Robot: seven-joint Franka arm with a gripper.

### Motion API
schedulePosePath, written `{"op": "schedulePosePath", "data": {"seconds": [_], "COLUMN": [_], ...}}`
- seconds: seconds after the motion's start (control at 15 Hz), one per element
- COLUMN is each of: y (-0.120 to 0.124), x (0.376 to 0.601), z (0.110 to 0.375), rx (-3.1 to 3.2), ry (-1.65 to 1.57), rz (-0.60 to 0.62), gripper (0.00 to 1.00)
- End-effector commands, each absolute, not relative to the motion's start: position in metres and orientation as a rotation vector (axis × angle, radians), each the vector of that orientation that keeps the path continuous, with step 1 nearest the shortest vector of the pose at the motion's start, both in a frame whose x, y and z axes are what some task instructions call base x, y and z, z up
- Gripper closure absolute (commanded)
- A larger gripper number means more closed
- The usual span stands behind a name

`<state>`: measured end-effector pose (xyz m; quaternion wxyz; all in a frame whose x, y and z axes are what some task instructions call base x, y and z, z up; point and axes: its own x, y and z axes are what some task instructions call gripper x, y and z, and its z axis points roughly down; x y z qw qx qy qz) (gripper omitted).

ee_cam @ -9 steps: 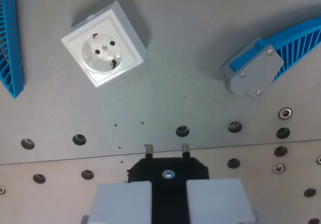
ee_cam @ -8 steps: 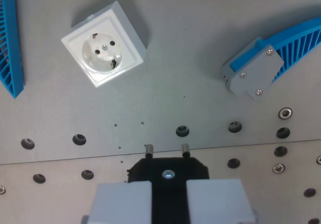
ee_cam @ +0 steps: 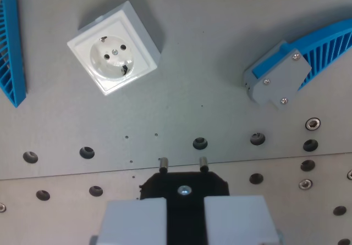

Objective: Move above the white socket

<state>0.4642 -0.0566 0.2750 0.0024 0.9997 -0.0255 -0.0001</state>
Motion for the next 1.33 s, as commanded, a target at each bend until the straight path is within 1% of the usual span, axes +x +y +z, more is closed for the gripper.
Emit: {"op": "schedulePosePath", "data": {"seconds": [0.07, 0.73, 1.33], "y": [-0.056, -0.051, -0.039], "x": [0.464, 0.465, 0.465], "z": [0.273, 0.257, 0.228], "rx": [3.137, 3.140, 3.139], "ry": [-0.046, 0.080, 0.248], "rz": [-0.001, 0.046, 0.096], "gripper": [1.00, 1.00, 1.00]}}
